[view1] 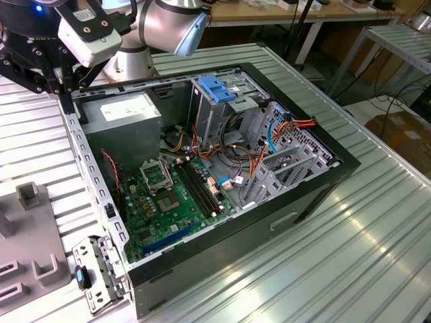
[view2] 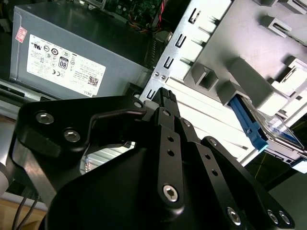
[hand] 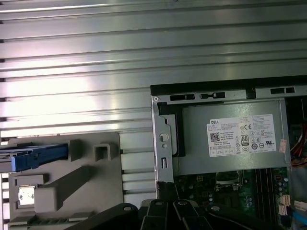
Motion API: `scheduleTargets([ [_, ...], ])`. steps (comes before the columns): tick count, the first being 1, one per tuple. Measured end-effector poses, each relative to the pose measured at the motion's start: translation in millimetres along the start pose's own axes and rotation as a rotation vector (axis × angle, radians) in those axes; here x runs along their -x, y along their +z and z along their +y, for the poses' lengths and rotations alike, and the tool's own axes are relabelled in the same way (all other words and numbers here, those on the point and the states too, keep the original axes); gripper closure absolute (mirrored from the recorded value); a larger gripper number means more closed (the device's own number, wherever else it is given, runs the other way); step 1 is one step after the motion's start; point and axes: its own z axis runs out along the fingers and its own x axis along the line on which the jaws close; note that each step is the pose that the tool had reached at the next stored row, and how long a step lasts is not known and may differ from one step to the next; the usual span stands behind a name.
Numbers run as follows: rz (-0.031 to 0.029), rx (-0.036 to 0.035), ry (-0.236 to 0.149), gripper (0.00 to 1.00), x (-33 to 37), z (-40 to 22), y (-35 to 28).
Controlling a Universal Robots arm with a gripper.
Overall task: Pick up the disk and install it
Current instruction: 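Reach for the disk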
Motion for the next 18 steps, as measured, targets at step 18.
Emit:
scheduleTargets([
  [18, 0.0007, 0.0002, 0.0, 0.9, -10.3, -0.8, -0.1],
])
